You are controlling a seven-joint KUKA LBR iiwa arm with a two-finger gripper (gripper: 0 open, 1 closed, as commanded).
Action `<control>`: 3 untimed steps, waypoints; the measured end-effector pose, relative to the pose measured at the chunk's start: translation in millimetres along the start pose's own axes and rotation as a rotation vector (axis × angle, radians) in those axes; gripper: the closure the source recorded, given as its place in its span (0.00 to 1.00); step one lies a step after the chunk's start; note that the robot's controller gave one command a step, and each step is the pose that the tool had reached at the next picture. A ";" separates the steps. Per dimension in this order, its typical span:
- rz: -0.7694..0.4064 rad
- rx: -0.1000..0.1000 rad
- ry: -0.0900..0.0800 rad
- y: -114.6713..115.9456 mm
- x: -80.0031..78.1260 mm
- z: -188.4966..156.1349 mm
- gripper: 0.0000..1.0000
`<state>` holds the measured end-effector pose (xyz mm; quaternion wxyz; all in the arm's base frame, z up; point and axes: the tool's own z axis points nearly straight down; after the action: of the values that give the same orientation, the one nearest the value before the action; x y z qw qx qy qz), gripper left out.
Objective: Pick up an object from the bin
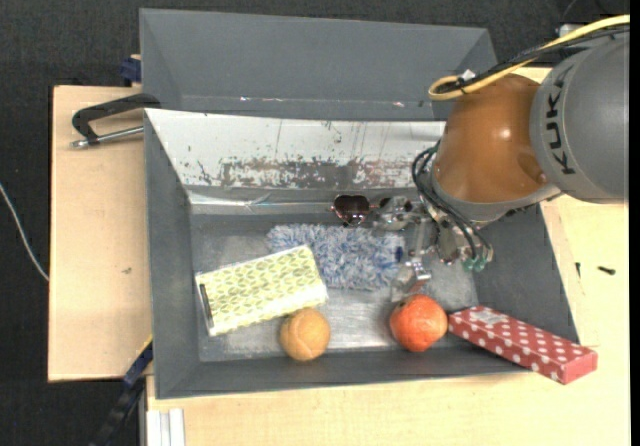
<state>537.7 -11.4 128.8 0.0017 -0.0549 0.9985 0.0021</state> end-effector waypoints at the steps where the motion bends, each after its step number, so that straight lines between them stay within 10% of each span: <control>1: -0.004 0.002 -0.004 19.2 -35.7 23.9 0.00; 2: -0.008 0.002 0.000 1.2 -35.5 58.0 0.00; 3: -0.081 0.005 -0.004 6.1 -47.9 53.8 1.00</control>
Offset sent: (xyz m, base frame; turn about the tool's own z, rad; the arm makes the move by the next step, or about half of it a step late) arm 0.0336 0.0042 -0.0588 -0.0099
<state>584.9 0.1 75.2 0.0037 -0.0952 0.9955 -0.0002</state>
